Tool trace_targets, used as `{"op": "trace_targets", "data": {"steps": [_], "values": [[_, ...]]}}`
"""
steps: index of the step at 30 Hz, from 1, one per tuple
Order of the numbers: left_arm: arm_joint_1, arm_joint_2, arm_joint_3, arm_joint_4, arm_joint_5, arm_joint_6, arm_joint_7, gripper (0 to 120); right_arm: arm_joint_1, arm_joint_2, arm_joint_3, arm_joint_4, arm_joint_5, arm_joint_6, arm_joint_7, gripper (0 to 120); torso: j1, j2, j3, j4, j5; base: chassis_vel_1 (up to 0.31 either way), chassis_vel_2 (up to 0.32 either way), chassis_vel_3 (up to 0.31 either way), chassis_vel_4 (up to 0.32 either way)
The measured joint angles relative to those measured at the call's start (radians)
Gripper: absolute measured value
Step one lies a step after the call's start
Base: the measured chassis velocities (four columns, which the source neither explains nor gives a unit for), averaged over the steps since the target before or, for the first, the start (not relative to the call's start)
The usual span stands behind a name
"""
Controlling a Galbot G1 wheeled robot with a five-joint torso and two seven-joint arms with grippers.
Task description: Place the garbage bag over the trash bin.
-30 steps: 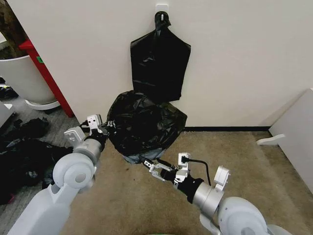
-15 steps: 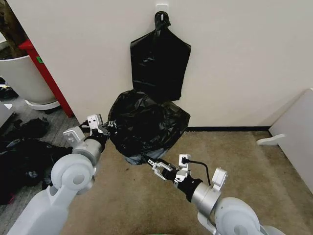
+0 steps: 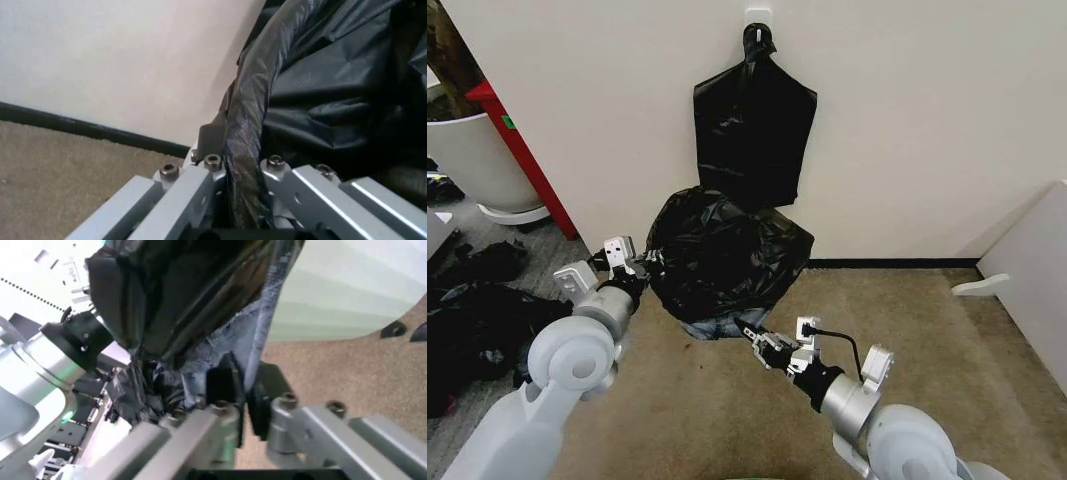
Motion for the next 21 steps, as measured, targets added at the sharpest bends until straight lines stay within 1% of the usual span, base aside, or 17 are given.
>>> {"op": "trace_targets", "data": {"steps": [9, 15, 21], "values": [[0.010, -0.002, -0.013, -0.012, -0.047, 0.007, -0.006, 1, -0.020, 0.001, 0.028, -0.026, -0.010, -0.002, -0.006, 0, 0.000, 0.000, 0.000, 0.0000, 0.0000, 0.000, 0.000, 0.000, 0.000], [0.019, 0.001, -0.045, -0.029, -0.113, 0.020, -0.016, 1, -0.058, 0.002, 0.056, -0.070, -0.032, -0.007, -0.023, 0, 0.000, 0.000, 0.000, 0.0000, 0.0001, 0.000, 0.000, 0.000, 0.000], [0.033, 0.004, -0.064, -0.042, -0.138, 0.031, -0.016, 1, -0.084, 0.008, 0.085, -0.111, -0.044, -0.013, -0.043, 0, 0.000, 0.000, 0.000, 0.0000, 0.0001, 0.000, 0.000, 0.000, 0.000]]}}
